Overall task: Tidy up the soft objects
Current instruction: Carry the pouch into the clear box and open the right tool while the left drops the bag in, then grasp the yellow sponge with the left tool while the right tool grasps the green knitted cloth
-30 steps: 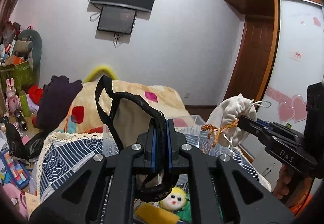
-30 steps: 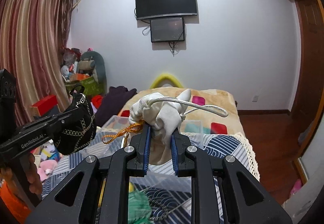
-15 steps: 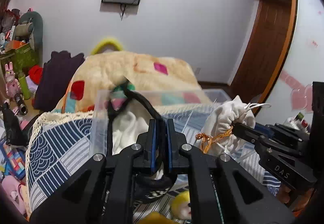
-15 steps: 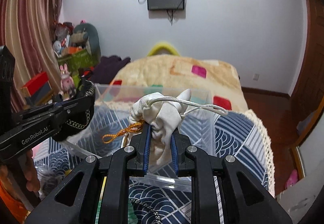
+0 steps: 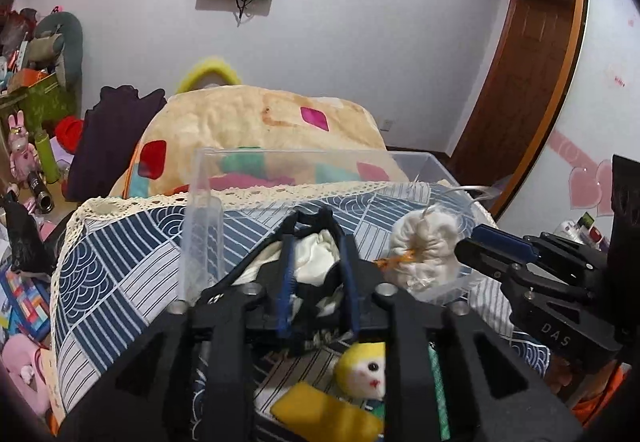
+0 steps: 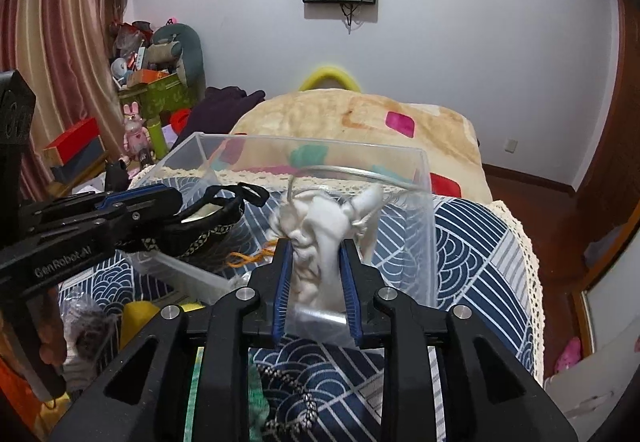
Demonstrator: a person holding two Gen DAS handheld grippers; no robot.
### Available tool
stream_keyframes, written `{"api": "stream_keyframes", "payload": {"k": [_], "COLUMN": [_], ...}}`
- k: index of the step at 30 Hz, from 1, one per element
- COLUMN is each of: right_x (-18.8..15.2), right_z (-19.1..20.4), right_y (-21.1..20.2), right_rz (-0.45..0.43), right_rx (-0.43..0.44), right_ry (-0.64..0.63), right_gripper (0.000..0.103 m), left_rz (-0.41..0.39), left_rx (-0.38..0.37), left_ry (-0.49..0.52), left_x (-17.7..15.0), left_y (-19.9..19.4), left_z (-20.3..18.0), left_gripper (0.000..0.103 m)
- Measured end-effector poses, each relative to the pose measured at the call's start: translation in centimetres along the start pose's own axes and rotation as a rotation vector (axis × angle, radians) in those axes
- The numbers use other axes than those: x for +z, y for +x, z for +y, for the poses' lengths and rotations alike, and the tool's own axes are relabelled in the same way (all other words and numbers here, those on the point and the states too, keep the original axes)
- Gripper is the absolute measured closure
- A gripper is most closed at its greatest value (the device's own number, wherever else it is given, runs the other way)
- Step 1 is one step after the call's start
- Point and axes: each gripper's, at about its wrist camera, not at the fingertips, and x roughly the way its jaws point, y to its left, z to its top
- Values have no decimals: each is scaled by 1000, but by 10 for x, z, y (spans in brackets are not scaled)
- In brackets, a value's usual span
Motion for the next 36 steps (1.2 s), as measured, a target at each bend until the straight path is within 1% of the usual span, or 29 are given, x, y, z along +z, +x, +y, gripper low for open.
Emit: {"api": "stream_keyframes", "payload": {"k": [1,2,4,5,6,8,10,12,15,18,22,27,30,33,36], "right_x": [1,1,2,2,3,2,0,-4,-10,-18,-33,-54,-65,-75,-84], "right_z": [-1,-2,-1,-1,0,1,2,3,6,7,12,17,20,21,26], "right_y": [-2,-7,-12,-17,-21,-30,-39,-46,-53,-55,-51,-42,-37,-32,-26], "right_rz": [-5,-16,-34,-48,-60,-83,-103,-123,-141,-138,-123,-83,-58,-34,-10], "right_rx": [3,6,7,7,7,9,20,33,52,78,91,110,131,147,137], "right_ry": [0,-2,-4,-5,-8,-13,-11,-5,2,11,13,27,41,59,47], "right_gripper": [78,75,69,66,65,65,60,52,51,51,51,51,51,51,51], "left_rz": [-11,-24,-37,-45,-55,-82,-100,-114,-124,-124,-92,-7,23,44,56], "left_rx": [3,8,8,6,6,19,19,22,29,34,41,38,38,2,8], "left_ry": [-1,-1,3,6,8,17,28,39,60,80,89,68,57,30,33], "left_x": [-1,-2,-3,-3,-4,-8,-12,-18,-28,-41,-60,-87,-99,-106,-107], "left_y": [-4,-11,-19,-24,-30,-41,-51,-59,-67,-70,-66,-52,-43,-36,-26], "left_z": [0,0,-1,-2,-2,-4,-6,-9,-13,-17,-18,-13,-12,-13,-18], "left_gripper": [70,67,65,60,55,49,44,40,34,28,27,27,27,27,27]}}
